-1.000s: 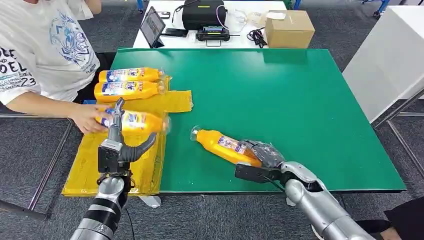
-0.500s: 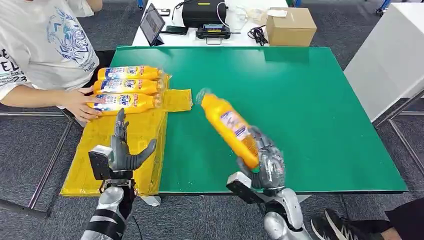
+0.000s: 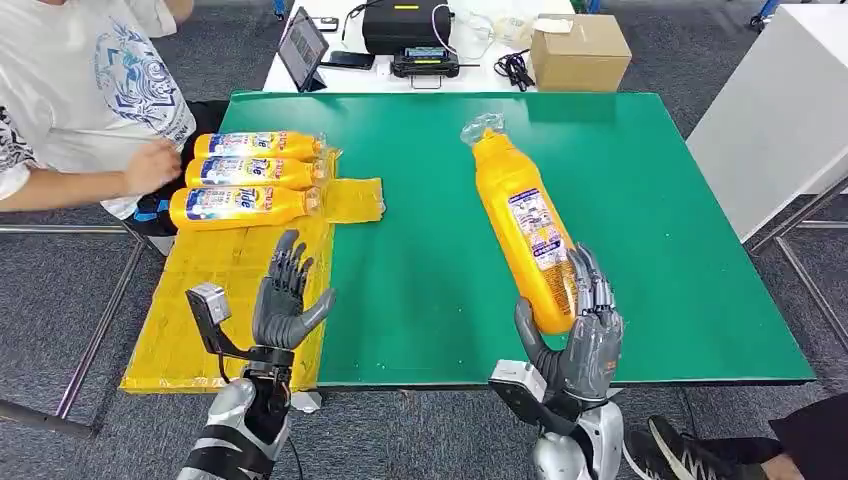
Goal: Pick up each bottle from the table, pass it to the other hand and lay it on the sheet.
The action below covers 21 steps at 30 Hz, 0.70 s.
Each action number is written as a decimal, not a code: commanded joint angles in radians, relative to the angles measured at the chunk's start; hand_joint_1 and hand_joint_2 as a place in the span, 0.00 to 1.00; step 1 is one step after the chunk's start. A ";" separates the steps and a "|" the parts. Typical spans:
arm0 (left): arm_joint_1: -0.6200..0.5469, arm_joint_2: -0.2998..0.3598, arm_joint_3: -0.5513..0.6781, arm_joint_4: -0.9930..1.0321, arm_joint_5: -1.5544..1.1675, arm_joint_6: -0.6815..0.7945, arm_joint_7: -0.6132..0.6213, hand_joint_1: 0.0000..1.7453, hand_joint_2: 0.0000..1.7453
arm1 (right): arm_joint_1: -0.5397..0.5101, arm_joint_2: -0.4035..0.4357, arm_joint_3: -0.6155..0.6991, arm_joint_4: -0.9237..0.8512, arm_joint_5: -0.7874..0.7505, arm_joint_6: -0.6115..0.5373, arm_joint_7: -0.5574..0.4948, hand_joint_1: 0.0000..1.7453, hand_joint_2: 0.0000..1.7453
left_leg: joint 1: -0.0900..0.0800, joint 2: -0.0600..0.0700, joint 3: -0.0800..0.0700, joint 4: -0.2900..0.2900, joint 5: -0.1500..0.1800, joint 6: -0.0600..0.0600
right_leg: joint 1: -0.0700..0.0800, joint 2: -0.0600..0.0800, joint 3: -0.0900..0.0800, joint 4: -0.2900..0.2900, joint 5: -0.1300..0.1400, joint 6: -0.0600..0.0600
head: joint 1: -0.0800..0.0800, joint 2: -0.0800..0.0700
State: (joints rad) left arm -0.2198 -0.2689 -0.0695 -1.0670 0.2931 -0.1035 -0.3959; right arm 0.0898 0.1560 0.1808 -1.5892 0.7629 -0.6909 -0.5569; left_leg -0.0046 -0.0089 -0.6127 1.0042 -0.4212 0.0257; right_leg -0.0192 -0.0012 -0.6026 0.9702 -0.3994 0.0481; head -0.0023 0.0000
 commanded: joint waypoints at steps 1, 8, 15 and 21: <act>0.020 0.055 -0.112 0.059 0.258 -0.270 0.138 0.00 1.00 | -0.042 -0.016 0.024 0.135 -0.029 -0.007 0.009 1.00 1.00 | 0.001 0.002 0.005 -0.002 -0.002 -0.001 | 0.001 0.002 0.005 -0.002 -0.001 -0.002 | 0.000 0.000; 0.003 0.062 -0.200 0.146 0.294 -0.356 0.180 0.00 1.00 | -0.066 -0.023 0.060 0.162 -0.021 0.010 -0.014 1.00 1.00 | 0.000 0.002 0.003 -0.001 -0.001 -0.001 | 0.000 0.001 0.003 -0.002 0.000 -0.001 | 0.000 0.000; -0.061 0.030 -0.271 0.255 0.277 -0.368 0.175 0.00 1.00 | -0.112 -0.030 0.162 0.183 0.042 -0.007 -0.036 1.00 1.00 | 0.001 0.002 0.005 0.000 -0.002 -0.002 | 0.001 0.001 0.005 -0.001 -0.001 -0.002 | 0.000 0.000; -0.099 0.002 -0.277 0.318 0.271 -0.322 0.179 0.00 1.00 | -0.137 -0.006 0.212 0.180 0.109 -0.007 -0.022 1.00 1.00 | 0.000 0.001 0.001 -0.001 0.000 -0.001 | 0.000 0.001 0.001 -0.001 0.000 -0.001 | 0.000 0.000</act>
State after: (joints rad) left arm -0.2326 -0.2587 -0.2980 -0.9082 0.5669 -0.4474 -0.2190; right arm 0.0235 0.1537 0.3037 -1.4771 0.8397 -0.6901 -0.5875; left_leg -0.0046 -0.0091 -0.6134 1.0042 -0.4211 0.0257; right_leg -0.0192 -0.0013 -0.6030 0.9702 -0.3995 0.0481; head -0.0023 0.0000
